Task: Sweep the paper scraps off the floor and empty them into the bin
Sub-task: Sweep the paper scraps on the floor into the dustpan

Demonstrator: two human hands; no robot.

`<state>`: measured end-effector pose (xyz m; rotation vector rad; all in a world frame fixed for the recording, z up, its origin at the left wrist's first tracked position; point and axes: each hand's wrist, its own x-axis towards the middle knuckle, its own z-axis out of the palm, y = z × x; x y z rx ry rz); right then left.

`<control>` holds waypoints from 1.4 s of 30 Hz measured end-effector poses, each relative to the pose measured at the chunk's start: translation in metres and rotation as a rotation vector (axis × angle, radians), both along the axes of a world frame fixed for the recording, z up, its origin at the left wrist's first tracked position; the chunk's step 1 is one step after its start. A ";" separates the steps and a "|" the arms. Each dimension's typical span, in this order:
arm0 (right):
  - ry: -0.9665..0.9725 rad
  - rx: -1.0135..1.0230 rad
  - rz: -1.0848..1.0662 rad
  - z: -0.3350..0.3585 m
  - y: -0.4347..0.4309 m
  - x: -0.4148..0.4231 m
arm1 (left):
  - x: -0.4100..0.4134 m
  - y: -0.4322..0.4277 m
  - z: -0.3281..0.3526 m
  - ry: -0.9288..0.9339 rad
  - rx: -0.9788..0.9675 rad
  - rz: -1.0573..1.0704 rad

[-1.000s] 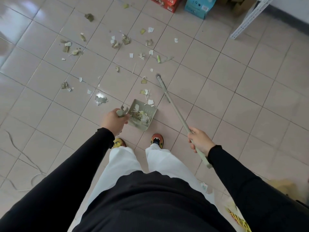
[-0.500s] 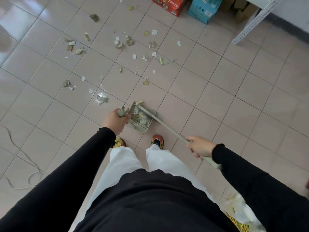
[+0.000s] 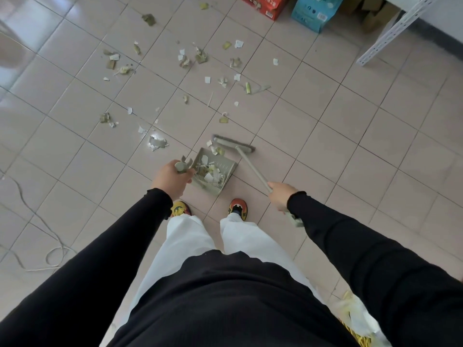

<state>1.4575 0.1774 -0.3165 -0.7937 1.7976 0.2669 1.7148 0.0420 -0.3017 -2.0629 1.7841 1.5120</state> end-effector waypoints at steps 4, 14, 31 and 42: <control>-0.123 0.063 -0.044 0.017 0.026 -0.015 | 0.004 -0.002 -0.002 0.001 -0.004 0.001; -0.073 -0.067 -0.133 0.028 0.026 -0.008 | 0.006 0.004 -0.005 0.018 0.008 0.032; -0.156 -0.169 -0.441 0.026 0.031 -0.039 | 0.001 -0.016 -0.007 0.088 0.009 0.107; 0.008 -0.164 -0.350 -0.040 -0.149 -0.093 | -0.049 -0.091 -0.014 0.044 0.019 0.036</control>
